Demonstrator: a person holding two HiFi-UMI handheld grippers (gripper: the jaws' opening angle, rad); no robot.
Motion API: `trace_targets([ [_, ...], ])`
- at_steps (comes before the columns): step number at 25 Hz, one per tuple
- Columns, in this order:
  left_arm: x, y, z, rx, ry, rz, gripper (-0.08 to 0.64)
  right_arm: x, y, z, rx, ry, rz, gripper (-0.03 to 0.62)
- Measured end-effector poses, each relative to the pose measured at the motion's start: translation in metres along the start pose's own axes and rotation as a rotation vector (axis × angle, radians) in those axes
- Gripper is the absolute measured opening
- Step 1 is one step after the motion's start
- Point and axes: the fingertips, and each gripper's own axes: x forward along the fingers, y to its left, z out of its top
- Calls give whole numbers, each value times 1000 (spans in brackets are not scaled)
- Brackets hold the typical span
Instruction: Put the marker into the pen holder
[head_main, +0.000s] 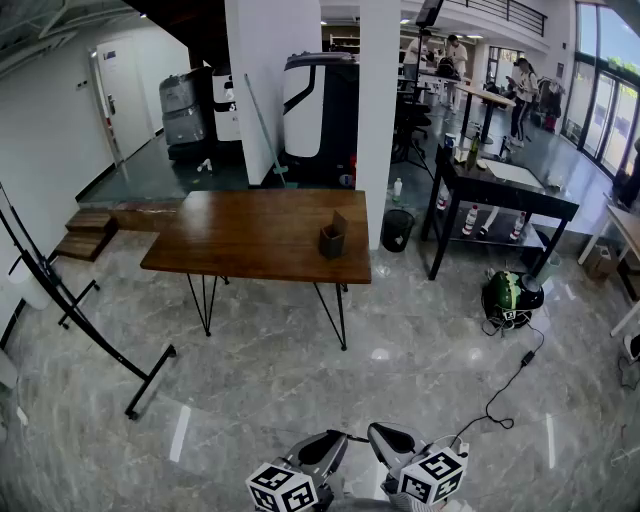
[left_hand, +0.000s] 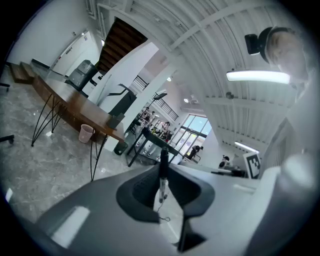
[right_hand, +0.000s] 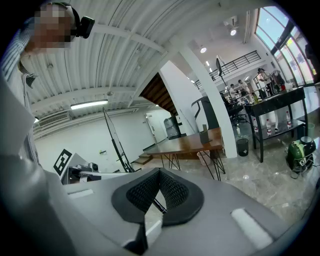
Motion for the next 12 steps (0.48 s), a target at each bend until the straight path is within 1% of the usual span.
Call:
trace_targets([
  [5,17,2,9,49,23,-14,51,15,-11,11,1,-5,24,-1],
  [8,27,12,15,49,22,-5,51,27,-16,12,17,11,49,0],
  [12,47,30,28,44,30,-13,51,49,-30,23,10,14,57,0],
])
